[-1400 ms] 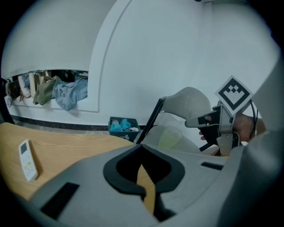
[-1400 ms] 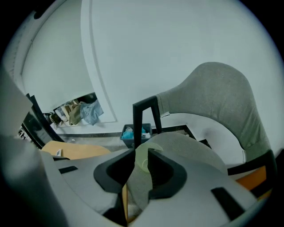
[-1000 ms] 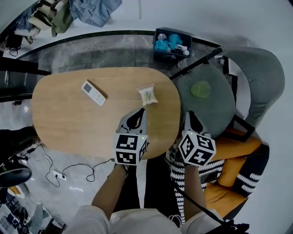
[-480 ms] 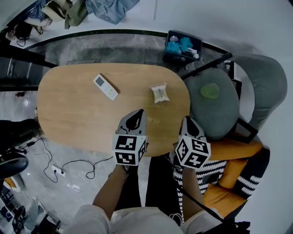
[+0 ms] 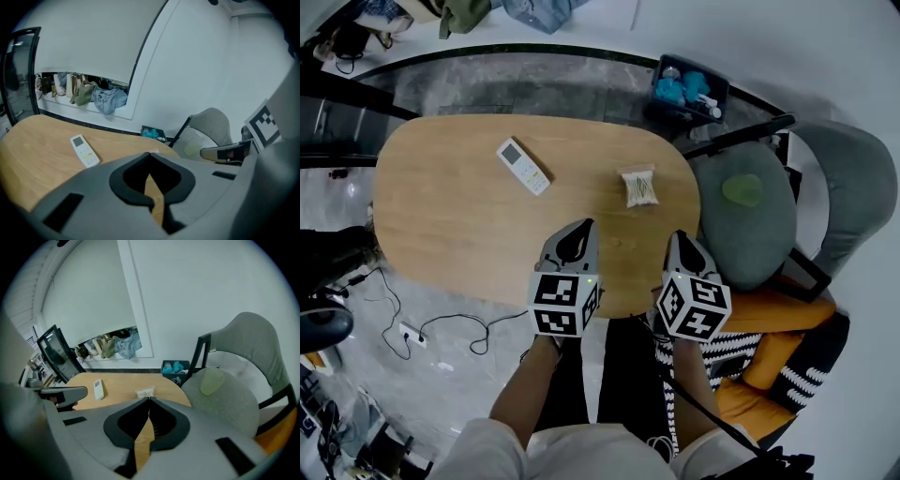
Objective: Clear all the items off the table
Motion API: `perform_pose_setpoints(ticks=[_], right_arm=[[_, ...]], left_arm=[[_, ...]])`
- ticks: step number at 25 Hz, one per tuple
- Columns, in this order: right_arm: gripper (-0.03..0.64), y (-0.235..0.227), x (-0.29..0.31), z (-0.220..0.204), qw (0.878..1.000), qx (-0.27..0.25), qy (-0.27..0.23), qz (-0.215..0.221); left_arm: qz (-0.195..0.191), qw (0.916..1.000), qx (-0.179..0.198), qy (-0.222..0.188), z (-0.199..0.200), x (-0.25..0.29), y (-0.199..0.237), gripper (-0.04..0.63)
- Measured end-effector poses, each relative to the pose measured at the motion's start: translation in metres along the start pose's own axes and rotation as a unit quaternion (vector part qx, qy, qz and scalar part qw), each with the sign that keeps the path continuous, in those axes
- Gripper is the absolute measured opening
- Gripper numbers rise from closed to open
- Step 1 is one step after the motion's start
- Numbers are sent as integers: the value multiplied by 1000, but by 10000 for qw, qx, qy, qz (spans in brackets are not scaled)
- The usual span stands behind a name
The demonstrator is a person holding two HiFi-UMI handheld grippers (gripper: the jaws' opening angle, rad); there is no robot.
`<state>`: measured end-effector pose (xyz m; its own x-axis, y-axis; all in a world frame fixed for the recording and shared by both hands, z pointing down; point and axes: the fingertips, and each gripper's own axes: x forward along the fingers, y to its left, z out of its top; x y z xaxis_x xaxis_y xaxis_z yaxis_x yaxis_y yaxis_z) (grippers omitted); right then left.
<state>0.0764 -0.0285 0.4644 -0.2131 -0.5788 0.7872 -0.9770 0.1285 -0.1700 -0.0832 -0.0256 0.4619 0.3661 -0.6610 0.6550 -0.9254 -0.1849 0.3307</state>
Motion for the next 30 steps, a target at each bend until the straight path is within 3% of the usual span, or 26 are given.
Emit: perform_pose_setpoints(ticks=[8, 17, 23, 30], right_arm=[[26, 100, 51, 4, 9944, -697, 203, 773], [26, 223, 95, -8, 9770, -1479, 503, 1455], [26, 244, 112, -15, 9734, -1619, 647, 1487], [30, 260, 132, -22, 9668, -1765, 862, 1633]], left_arm=[[646, 9970, -431, -49, -18, -24, 90, 3], [1408, 9833, -1136, -219, -40, -68, 205, 3], [1520, 9786, -1368, -218, -51, -75, 232, 3], [1445, 9796, -1379, -239, -52, -75, 243, 3]])
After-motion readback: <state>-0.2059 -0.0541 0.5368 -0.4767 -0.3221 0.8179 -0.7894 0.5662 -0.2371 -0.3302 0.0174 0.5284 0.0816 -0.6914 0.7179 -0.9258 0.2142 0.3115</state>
